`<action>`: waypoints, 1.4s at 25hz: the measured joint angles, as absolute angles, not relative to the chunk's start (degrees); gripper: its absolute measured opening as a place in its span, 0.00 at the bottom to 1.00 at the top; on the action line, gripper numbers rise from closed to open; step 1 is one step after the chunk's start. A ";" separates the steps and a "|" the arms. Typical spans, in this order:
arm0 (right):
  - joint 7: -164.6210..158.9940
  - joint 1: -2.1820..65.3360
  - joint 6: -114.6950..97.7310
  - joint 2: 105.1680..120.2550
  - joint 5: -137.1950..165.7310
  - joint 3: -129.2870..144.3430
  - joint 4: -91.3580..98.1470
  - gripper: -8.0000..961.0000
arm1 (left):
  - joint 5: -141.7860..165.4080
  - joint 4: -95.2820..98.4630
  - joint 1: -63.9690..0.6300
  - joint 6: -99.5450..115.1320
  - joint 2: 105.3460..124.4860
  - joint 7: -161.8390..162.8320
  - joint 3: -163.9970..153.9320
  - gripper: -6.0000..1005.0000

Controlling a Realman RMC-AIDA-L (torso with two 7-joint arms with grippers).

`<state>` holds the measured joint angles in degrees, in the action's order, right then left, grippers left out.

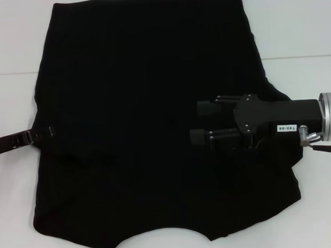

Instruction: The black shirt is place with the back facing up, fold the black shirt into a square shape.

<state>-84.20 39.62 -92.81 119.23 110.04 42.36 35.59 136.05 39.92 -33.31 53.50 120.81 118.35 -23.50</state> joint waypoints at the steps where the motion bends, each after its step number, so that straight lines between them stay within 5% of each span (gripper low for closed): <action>1: -84.20 39.60 -92.81 119.22 110.04 42.36 35.59 0.90 | 136.12 39.91 -33.35 53.58 120.80 118.41 -23.53 0.94; 9: -84.20 39.41 -92.81 119.17 110.04 42.36 35.59 0.90 | 136.67 39.90 -33.64 54.05 120.67 118.80 -23.81 0.77; 20: -84.20 39.19 -92.98 119.08 110.04 42.36 35.59 0.90 | 136.67 40.01 -33.93 54.71 120.52 118.87 -24.08 0.30; 28: -84.20 39.25 -92.85 119.08 110.04 42.37 35.59 0.90 | 136.53 39.84 -36.67 57.44 119.95 119.61 -24.08 0.08; 35: -84.20 39.17 -92.93 119.06 110.04 42.36 35.60 0.90 | 136.49 37.22 -40.12 57.24 119.68 119.89 -24.09 0.03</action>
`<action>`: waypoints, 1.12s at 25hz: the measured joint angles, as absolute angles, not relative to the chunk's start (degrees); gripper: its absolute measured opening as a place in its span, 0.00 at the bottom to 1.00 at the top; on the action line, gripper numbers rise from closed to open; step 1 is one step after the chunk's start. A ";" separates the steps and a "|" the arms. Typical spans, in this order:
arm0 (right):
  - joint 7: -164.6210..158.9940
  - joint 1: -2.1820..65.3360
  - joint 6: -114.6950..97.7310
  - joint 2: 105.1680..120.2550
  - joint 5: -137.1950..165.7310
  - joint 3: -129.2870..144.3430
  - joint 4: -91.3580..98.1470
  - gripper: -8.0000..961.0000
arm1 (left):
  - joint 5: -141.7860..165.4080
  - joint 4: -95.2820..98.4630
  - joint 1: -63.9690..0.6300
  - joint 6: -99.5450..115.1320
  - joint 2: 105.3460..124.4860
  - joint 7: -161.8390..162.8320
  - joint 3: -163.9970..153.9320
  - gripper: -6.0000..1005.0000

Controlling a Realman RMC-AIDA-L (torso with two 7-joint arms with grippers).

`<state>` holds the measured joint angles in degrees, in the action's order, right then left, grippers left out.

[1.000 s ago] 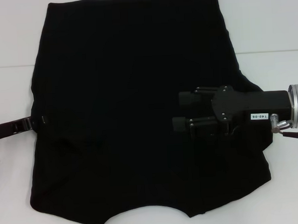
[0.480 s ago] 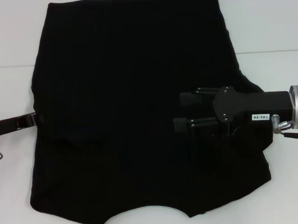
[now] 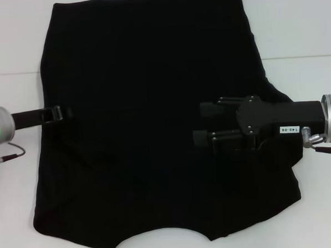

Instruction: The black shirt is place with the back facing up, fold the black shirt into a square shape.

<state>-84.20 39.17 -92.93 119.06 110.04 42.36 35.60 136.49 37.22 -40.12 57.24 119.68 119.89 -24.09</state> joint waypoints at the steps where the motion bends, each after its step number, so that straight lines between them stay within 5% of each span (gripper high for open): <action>1: -84.20 39.17 -92.94 119.04 110.04 42.36 35.60 0.90 | 136.49 36.99 -40.40 57.17 119.68 119.89 -24.12 0.04; 15: -83.90 39.45 -92.89 118.74 110.04 42.36 35.59 0.90 | 135.10 35.33 -43.45 56.77 120.16 119.93 -25.30 0.12; 28: -85.31 39.85 -93.26 118.64 110.04 42.37 37.12 0.90 | 132.20 36.05 -40.79 60.59 119.98 121.33 -25.02 0.53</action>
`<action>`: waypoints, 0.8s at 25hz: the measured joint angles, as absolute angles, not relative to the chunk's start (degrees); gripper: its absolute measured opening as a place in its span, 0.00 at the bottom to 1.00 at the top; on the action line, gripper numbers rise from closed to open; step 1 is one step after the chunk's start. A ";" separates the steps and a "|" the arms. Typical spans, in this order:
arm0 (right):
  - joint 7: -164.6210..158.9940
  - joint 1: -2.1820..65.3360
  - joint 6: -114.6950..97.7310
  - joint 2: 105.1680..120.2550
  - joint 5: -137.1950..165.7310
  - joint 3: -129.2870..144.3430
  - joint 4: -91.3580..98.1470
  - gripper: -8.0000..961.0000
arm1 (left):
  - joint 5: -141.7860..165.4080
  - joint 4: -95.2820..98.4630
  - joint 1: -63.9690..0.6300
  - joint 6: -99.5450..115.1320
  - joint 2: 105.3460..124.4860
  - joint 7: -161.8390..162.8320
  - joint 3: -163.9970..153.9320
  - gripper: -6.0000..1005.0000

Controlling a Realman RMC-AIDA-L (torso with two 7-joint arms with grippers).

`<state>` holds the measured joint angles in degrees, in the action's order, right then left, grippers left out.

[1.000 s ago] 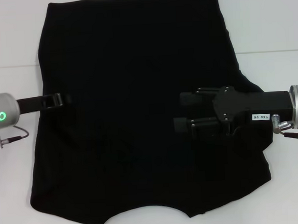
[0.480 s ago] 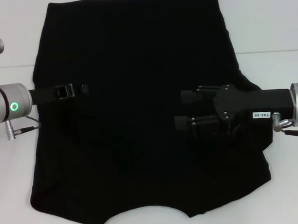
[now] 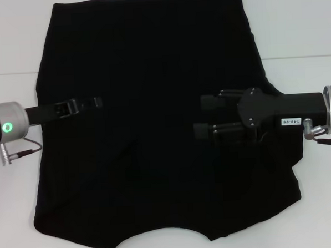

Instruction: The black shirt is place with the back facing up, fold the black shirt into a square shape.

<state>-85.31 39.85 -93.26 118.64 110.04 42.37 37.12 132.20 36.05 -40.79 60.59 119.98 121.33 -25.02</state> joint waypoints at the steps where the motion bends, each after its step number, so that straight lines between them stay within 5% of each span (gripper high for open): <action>1: -85.69 39.89 -93.24 118.64 110.04 42.37 37.44 0.90 | 131.82 36.41 -40.18 60.83 119.95 121.34 -24.97 0.56; 5: -87.49 39.88 -93.22 118.64 109.94 42.37 38.55 0.90 | 128.98 38.59 -37.61 65.50 120.09 119.89 -24.84 0.79; 10: -98.25 38.85 -90.91 118.03 110.18 42.34 43.48 0.90 | 120.17 39.30 -34.80 83.86 120.44 103.14 -24.84 0.87; 20: -132.52 40.04 -84.97 111.67 126.48 42.74 48.16 0.89 | 115.77 33.84 -33.89 99.61 121.87 70.99 -29.00 0.87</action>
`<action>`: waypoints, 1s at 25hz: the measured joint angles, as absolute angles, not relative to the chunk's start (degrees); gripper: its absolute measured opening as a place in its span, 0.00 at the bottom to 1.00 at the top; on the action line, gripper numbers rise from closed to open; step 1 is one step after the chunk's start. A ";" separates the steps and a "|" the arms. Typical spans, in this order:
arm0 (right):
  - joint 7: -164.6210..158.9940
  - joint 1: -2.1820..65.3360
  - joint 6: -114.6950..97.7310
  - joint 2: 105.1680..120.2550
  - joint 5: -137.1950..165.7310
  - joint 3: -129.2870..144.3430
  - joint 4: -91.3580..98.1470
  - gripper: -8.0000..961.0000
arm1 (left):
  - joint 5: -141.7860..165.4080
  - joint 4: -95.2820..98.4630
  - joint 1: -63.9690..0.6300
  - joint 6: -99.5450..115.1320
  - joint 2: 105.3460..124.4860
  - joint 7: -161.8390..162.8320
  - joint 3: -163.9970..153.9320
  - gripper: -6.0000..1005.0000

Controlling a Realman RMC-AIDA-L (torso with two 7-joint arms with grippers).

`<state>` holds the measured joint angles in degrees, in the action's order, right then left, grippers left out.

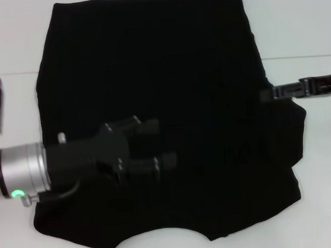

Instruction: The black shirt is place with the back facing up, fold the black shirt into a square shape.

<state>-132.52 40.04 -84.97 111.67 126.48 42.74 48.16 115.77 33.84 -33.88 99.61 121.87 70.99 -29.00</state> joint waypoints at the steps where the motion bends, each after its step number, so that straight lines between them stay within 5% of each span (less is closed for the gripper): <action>1: -134.84 40.18 -84.57 111.24 128.48 42.62 48.13 0.89 | 115.80 34.18 -33.48 99.70 122.23 68.27 -30.84 0.87; 9: -147.95 40.22 -83.26 109.09 139.70 41.00 47.82 0.89 | 118.30 36.41 -31.44 98.27 124.08 57.11 -38.42 0.87; 25: -151.07 43.42 -72.84 108.85 146.24 41.13 35.59 0.88 | 118.29 36.30 -31.55 96.78 123.98 57.98 -37.77 0.87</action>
